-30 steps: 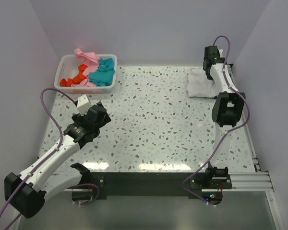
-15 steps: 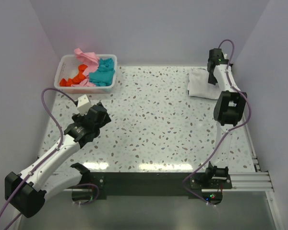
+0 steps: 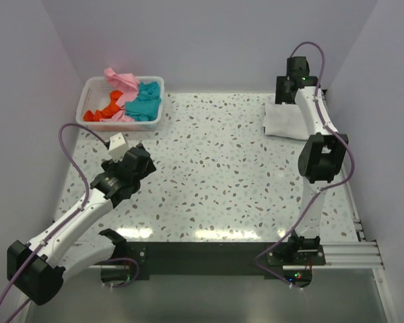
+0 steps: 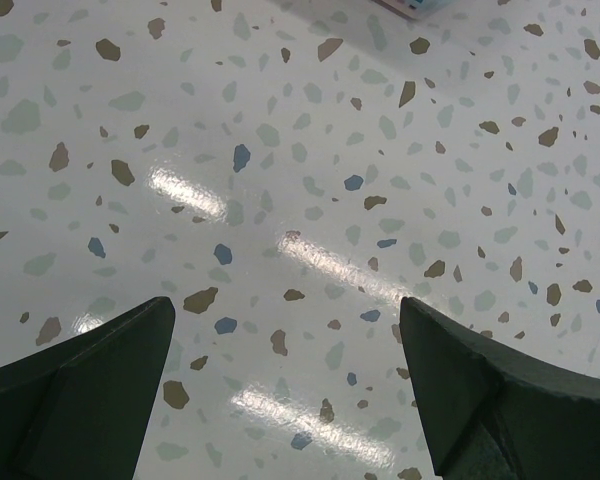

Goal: Fold and stack the t-shirts
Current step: Neatly place the folded tshirt to the corner

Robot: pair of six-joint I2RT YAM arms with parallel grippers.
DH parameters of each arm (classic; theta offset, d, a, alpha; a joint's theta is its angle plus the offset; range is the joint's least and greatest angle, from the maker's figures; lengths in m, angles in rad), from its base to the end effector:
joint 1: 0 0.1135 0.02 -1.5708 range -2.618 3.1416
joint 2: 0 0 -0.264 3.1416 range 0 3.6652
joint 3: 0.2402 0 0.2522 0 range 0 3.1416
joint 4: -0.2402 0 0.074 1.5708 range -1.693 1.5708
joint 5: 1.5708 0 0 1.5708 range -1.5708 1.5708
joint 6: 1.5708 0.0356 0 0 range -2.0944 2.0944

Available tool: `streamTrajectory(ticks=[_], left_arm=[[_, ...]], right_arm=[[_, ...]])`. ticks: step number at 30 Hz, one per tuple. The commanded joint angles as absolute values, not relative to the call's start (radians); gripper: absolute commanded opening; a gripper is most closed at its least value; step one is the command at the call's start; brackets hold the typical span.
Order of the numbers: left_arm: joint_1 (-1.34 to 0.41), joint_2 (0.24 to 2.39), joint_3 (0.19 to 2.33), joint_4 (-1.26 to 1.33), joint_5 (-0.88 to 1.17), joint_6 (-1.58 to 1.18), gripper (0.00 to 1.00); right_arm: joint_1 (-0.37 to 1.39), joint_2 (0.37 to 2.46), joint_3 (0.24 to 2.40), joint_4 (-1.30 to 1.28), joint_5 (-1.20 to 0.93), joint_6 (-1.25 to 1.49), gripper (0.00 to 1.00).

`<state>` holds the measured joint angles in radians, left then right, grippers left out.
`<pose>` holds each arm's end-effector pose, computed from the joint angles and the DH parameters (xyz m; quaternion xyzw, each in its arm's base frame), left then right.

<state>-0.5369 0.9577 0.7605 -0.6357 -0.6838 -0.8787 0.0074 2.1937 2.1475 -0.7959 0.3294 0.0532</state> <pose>0.1734 -0.0770 0.2651 -0.2686 0.8454 0.0167 0.4615 0.4933 -0.0079 0.2962 0.0795 0.9201 -0.1425 0.3560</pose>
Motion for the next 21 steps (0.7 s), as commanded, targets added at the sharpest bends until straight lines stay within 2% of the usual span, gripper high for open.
streamTrajectory(ticks=[1, 9, 18, 21], left_arm=[[-0.529, 0.966, 0.782, -0.611, -0.698, -0.879, 1.0], [-0.529, 0.959, 0.773, -0.618, -0.7, -0.882, 1.0], [-0.529, 0.942, 0.764, -0.618, -0.703, -0.885, 1.0], [-0.529, 0.945, 0.761, -0.618, -0.706, -0.885, 1.0]], right_arm=[[0.092, 2.193, 2.178, -0.73, 0.333, 0.011, 0.77], [0.126, 2.371, 2.351, -0.698, 0.37, 0.017, 0.74], [0.126, 2.48, 2.374, -0.545, 0.319, -0.057, 0.68], [0.126, 2.505, 2.373, -0.522, 0.321, -0.064, 0.63]])
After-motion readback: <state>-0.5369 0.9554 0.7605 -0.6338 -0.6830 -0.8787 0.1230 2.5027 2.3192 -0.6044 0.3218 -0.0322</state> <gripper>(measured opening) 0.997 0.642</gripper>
